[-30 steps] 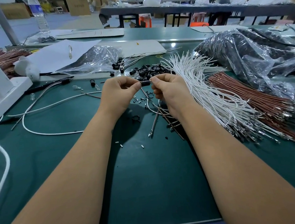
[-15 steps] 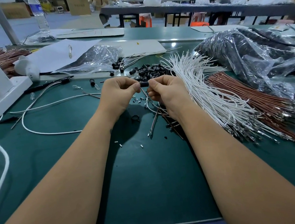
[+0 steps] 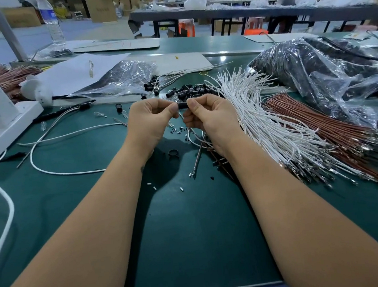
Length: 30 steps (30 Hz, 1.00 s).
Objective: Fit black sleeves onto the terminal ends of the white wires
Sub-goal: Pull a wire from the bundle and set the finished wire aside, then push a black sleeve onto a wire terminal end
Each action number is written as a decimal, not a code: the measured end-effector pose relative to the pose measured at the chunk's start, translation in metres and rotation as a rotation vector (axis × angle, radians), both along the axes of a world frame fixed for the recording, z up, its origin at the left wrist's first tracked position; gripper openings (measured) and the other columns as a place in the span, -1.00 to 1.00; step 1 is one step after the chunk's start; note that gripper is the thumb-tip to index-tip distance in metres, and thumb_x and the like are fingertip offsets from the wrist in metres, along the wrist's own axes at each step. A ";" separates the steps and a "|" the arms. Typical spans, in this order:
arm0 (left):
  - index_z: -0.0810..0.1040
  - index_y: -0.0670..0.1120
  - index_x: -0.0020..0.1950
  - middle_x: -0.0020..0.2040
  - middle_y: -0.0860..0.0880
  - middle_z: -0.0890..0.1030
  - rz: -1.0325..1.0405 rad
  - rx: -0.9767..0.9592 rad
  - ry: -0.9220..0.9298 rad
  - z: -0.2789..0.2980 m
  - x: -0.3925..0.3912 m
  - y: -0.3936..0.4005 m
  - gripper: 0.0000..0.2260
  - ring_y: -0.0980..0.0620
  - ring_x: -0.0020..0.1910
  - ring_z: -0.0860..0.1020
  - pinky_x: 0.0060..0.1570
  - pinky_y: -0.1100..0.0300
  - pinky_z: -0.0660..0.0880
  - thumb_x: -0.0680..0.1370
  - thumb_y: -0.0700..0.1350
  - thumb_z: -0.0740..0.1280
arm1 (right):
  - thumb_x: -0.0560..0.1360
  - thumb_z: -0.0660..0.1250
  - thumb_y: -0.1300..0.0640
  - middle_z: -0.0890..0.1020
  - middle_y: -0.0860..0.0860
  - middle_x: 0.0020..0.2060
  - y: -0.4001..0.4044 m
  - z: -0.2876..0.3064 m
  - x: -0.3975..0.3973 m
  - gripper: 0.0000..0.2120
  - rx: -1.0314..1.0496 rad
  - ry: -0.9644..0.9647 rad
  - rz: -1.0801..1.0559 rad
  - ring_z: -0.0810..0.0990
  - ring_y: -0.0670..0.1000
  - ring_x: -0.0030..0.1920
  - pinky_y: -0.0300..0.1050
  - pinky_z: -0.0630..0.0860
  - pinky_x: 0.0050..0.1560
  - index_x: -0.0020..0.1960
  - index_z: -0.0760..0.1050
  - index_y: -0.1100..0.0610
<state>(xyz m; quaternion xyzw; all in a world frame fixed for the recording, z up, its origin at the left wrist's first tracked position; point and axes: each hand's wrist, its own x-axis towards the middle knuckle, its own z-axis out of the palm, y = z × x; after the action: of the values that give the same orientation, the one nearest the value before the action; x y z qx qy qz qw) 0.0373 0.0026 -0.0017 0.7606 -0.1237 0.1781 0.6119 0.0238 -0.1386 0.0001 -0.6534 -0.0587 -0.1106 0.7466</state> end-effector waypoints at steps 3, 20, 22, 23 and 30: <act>0.64 -0.02 -0.19 -0.33 0.13 0.63 0.026 0.063 -0.071 0.006 -0.003 -0.005 -0.89 0.26 -0.36 0.56 -0.20 0.40 0.51 0.50 -0.20 0.42 | 0.55 0.34 0.24 0.65 0.13 -0.28 0.002 0.003 0.000 -0.93 0.038 0.014 0.002 0.62 0.00 -0.31 -0.17 0.58 -0.24 -0.04 0.53 0.27; 0.63 -0.11 -0.13 -0.30 -0.08 0.61 0.598 0.528 -0.184 0.026 -0.004 0.063 -0.81 -0.16 -0.27 0.51 -0.31 0.13 0.34 0.57 -0.09 0.26 | 0.57 0.30 0.18 0.60 0.01 -0.16 0.002 0.007 -0.002 -0.91 -0.310 -0.191 -0.343 0.63 0.06 -0.13 -0.06 0.60 -0.08 -0.01 0.43 0.01; 0.61 -0.14 -0.15 -0.25 -0.19 0.60 0.887 0.448 -0.216 0.025 -0.003 0.081 -0.79 -0.23 -0.28 0.45 -0.33 0.15 0.22 0.58 -0.11 0.23 | 0.57 0.30 0.17 0.58 -0.04 -0.15 0.006 0.004 -0.001 -0.89 -0.432 -0.192 -0.267 0.60 0.00 -0.14 -0.13 0.57 -0.11 0.07 0.43 0.02; 0.58 -0.15 -0.18 -0.27 -0.23 0.56 0.958 0.436 -0.166 0.023 -0.003 0.088 -0.78 -0.22 -0.30 0.39 -0.34 0.14 0.19 0.58 -0.13 0.21 | 0.57 0.29 0.18 0.57 -0.06 -0.16 0.007 0.003 -0.001 -0.87 -0.481 -0.193 -0.248 0.58 -0.04 -0.16 -0.18 0.55 -0.14 0.09 0.44 0.02; 0.54 -0.12 0.21 0.29 -0.24 0.43 0.946 0.697 0.463 0.004 -0.003 0.108 -0.69 -0.26 0.28 0.29 0.21 -0.06 0.27 0.49 -0.24 0.21 | 0.56 0.27 0.24 0.54 -0.14 -0.21 0.005 0.005 -0.001 -0.90 -0.557 -0.166 -0.320 0.53 -0.15 -0.21 -0.39 0.45 -0.24 0.02 0.50 0.06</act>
<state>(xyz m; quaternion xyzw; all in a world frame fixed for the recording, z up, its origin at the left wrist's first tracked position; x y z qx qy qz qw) 0.0345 0.1104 0.0019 0.9065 0.3110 0.2093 0.1942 0.0231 -0.1332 0.0046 -0.8221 -0.0438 -0.2590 0.5051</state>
